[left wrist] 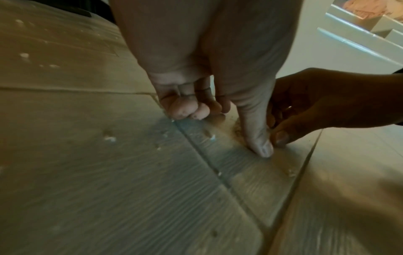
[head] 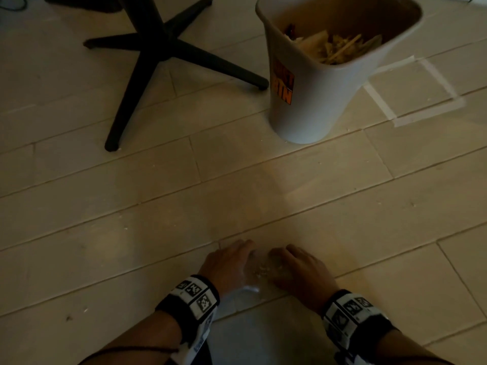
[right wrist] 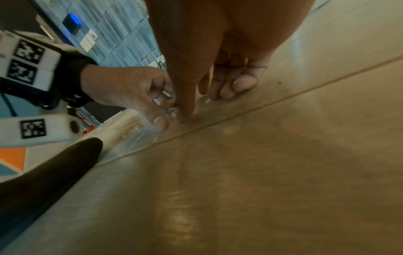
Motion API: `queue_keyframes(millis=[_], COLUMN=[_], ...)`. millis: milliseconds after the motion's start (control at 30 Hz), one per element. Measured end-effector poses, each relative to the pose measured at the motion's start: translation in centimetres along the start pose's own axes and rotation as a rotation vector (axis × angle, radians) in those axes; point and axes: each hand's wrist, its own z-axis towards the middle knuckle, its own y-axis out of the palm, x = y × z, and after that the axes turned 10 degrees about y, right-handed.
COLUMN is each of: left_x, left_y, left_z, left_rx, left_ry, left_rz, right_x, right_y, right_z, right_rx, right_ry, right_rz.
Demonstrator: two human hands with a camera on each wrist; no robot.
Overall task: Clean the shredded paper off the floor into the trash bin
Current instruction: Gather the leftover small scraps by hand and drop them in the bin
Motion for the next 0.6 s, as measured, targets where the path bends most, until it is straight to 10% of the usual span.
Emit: queue_keyframes(millis=[600], left_x=[2.2], left_y=[3.1], left_z=[0.1], left_rx=[0.291], left_ry=[0.465], left_rz=[0.245], right_x=[0.6], right_y=[-2.3], right_z=[-0.7], right_rx=[0.162], right_ry=[0.26], right_rz=[0.483])
